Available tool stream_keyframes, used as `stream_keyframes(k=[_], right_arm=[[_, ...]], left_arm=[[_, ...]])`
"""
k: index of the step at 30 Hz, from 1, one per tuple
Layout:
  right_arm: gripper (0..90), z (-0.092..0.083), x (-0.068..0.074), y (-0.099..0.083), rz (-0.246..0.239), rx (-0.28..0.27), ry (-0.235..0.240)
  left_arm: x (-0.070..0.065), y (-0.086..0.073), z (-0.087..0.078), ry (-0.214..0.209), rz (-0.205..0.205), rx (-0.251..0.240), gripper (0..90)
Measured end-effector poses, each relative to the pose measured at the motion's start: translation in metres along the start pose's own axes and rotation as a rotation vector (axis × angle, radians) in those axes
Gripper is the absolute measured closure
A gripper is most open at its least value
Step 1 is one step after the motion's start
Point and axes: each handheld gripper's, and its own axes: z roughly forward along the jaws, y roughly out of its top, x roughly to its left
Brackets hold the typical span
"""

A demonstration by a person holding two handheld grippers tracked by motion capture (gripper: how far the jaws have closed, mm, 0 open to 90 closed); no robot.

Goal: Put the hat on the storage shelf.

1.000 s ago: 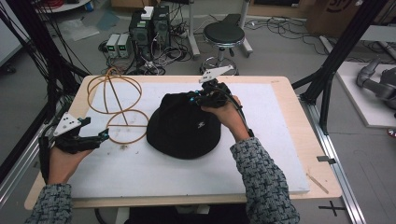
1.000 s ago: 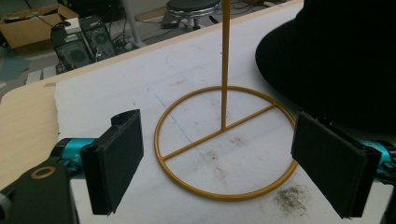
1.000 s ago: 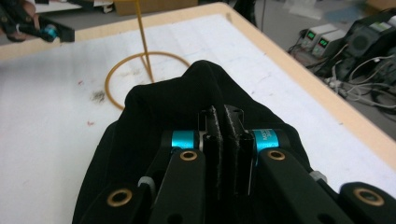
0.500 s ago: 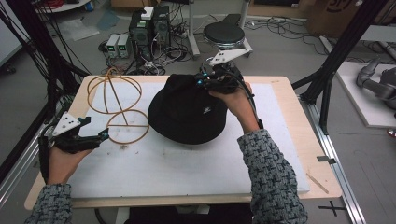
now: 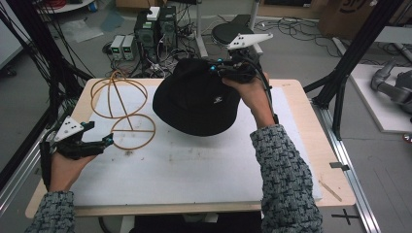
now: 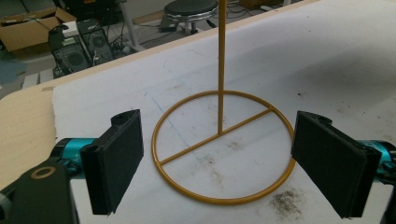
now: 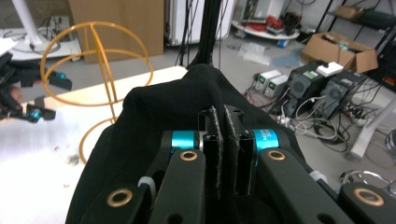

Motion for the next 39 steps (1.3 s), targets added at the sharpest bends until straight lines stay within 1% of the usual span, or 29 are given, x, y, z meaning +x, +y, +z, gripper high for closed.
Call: stream_keyframes(k=[4,8,11,14,15,20,24,25,27,28,30,33,36,39], right_arm=[[87.5,-0.004,-0.001,0.005,-0.004,-0.027,-0.010],[87.5,-0.009,-0.004,0.007,0.004,-0.058,-0.019],[87.5,-0.013,-0.006,0.008,0.018,-0.086,-0.033],[87.4,-0.015,-0.007,0.009,0.013,-0.115,-0.057],[87.4,-0.017,-0.006,0.010,0.020,-0.127,-0.061],[87.4,-0.019,-0.007,0.016,0.019,-0.153,-0.079],[87.3,-0.021,-0.009,0.022,0.037,-0.191,-0.080],[87.3,-0.021,-0.009,0.024,0.047,-0.196,-0.071],[87.3,-0.021,-0.009,0.029,0.043,-0.210,-0.078],[87.3,-0.021,-0.009,0.032,0.044,-0.216,-0.072],[87.3,-0.018,-0.007,0.038,0.040,-0.218,-0.064],[87.3,-0.015,-0.006,0.043,0.040,-0.223,-0.055],[87.3,-0.011,-0.004,0.049,0.048,-0.241,-0.040],[87.3,-0.007,-0.002,0.055,0.051,-0.245,-0.026]], left_arm=[[0.000,0.000,0.000,0.001,0.003,0.000,17.2],[0.000,0.000,-0.001,0.001,0.003,-0.001,17.2],[0.000,0.000,0.000,0.001,0.001,-0.002,17.2],[0.000,0.000,0.000,0.000,0.000,-0.004,17.2],[0.000,0.001,0.000,-0.001,0.004,-0.004,17.2],[0.000,0.001,0.000,-0.003,0.002,-0.004,17.2],[0.000,0.000,0.000,0.004,0.006,0.000,17.2],[0.000,0.000,-0.001,0.005,0.006,0.001,17.2],[0.001,0.000,-0.001,0.005,0.005,-0.001,17.2],[0.001,0.000,-0.001,0.006,0.006,-0.001,17.2],[0.001,0.000,-0.002,0.005,0.006,-0.003,17.2],[0.001,0.000,-0.003,0.005,0.006,-0.004,17.2],[0.001,-0.001,-0.003,0.007,0.008,0.000,17.2],[0.002,-0.002,-0.005,0.011,0.004,0.002,17.2]])
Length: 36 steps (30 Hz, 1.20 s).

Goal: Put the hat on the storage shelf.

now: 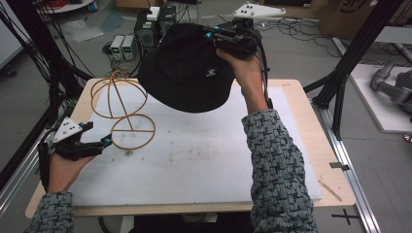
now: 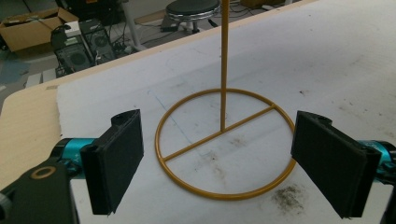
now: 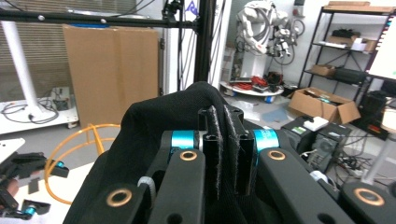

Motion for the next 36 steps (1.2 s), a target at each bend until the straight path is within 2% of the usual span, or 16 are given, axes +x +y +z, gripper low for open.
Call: stream_keyframes(k=[8,20,36], right_arm=[[87.2,0.020,0.012,0.012,-0.021,0.001,0.043],[87.0,0.043,0.029,0.023,-0.019,-0.023,0.087],[87.0,0.081,0.054,0.027,-0.018,-0.018,0.152]], left_arm=[[0.000,-0.003,-0.007,0.006,-0.006,-0.002,17.2],[0.002,-0.007,-0.019,0.016,-0.005,0.003,17.3],[0.002,-0.010,-0.026,0.023,-0.009,0.003,17.3]])
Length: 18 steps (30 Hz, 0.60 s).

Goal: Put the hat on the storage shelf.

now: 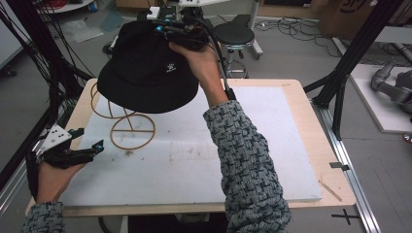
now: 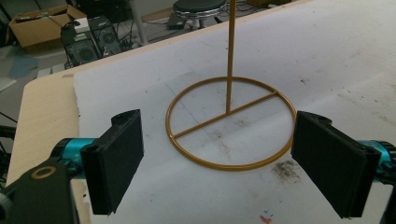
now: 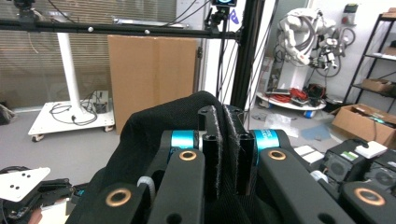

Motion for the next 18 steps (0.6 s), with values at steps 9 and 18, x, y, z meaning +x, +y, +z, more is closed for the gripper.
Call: stream_keyframes(k=[9,18], right_arm=[[86.9,0.020,0.009,0.000,0.002,0.009,0.037],[86.8,0.043,0.022,-0.003,-0.009,0.030,0.070]], left_arm=[[-0.002,-0.003,-0.006,0.000,0.007,-0.001,17.3],[0.000,-0.004,-0.011,0.010,0.004,-0.005,17.3]])
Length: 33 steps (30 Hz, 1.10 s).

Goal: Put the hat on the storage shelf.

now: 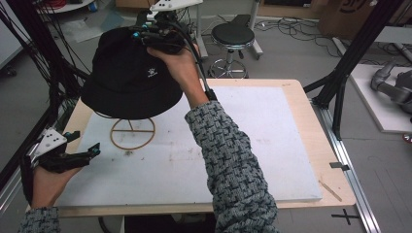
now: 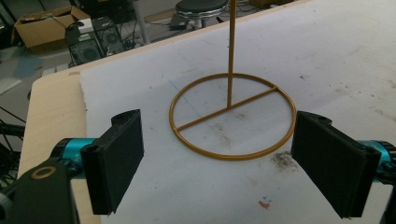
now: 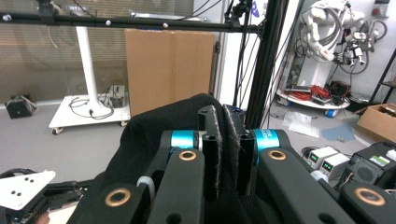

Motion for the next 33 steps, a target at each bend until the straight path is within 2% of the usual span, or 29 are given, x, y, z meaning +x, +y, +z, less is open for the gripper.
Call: stream_keyframes(k=[22,33], right_arm=[[86.3,0.043,0.019,-0.011,-0.004,0.046,0.043],[86.4,0.055,0.022,-0.020,0.002,0.077,0.052]], left_arm=[[0.003,0.000,-0.003,0.003,-0.005,-0.005,17.4],[0.003,-0.001,-0.003,0.006,-0.005,-0.004,17.3]])
